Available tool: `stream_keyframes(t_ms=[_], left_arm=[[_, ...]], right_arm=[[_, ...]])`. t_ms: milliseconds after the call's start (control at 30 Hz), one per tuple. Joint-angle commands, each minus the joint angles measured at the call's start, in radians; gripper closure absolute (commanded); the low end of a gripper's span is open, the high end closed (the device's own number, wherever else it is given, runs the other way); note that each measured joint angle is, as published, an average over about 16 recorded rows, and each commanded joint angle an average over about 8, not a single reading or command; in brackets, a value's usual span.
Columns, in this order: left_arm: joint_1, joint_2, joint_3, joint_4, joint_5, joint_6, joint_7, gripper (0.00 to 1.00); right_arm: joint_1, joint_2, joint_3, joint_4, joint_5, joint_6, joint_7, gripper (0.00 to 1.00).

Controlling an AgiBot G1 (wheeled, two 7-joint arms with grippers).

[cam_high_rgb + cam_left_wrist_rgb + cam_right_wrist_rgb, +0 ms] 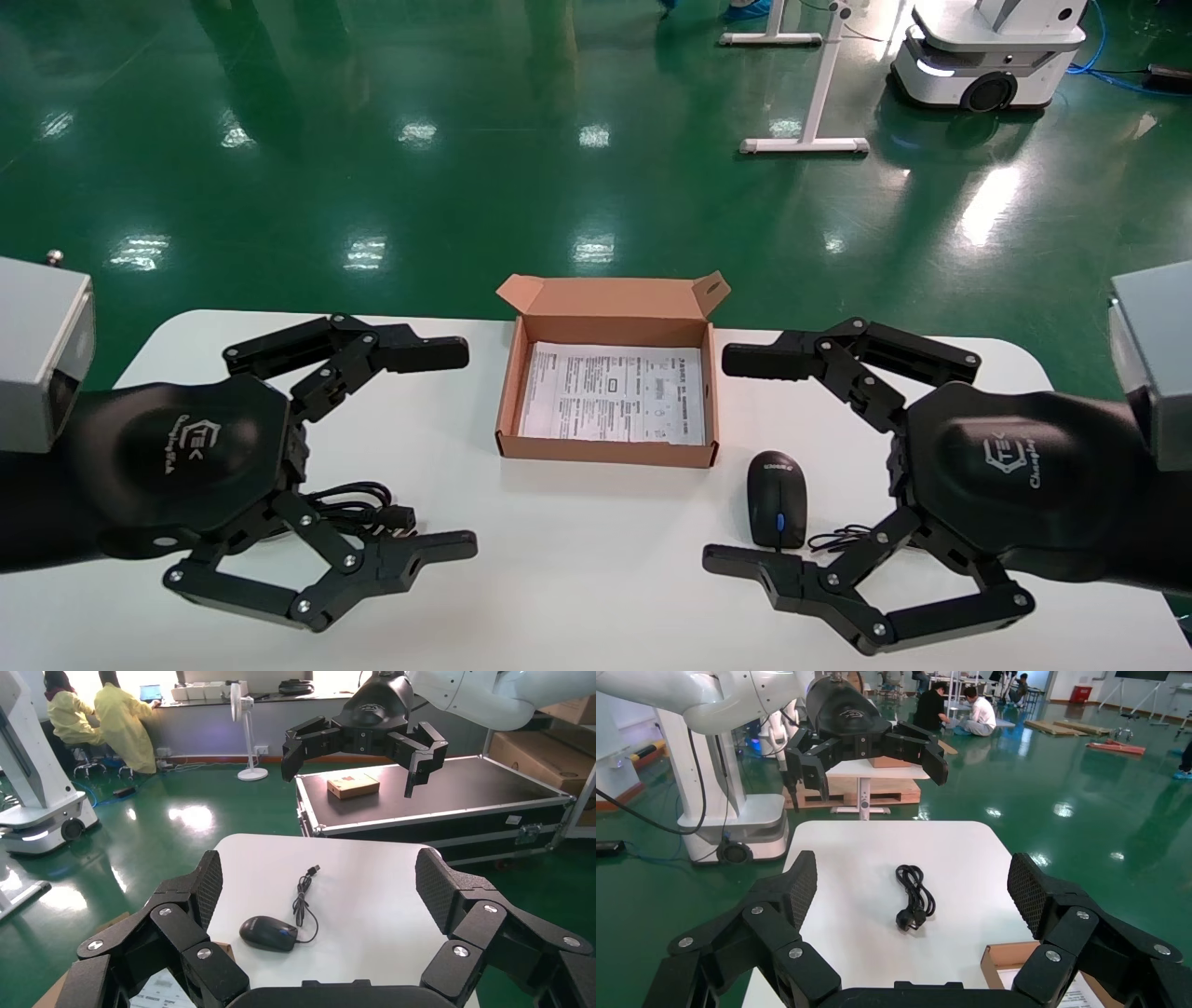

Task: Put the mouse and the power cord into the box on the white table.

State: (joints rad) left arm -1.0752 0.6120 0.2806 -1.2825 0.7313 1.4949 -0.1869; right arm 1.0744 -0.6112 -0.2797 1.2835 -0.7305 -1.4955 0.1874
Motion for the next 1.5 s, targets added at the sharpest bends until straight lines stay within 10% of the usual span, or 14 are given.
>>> stream_keyframes(t_ms=[33, 1100, 1500], left_arm=[[0.0, 0.0, 0.0, 0.0, 0.0, 0.0, 0.0, 0.0], [-0.008, -0.002, 0.006, -0.007, 0.011, 0.011, 0.0, 0.0], [-0.376, 0.018, 0.292, -0.013, 0.325, 0.102, 0.063, 0.0]], right_arm=[[0.0, 0.0, 0.0, 0.0, 0.0, 0.0, 0.0, 0.0], [0.004, 0.0, -0.001, 0.003, -0.005, -0.004, -0.004, 0.0], [0.127, 0.061, -0.115, -0.086, -0.171, -0.095, -0.15, 0.0]])
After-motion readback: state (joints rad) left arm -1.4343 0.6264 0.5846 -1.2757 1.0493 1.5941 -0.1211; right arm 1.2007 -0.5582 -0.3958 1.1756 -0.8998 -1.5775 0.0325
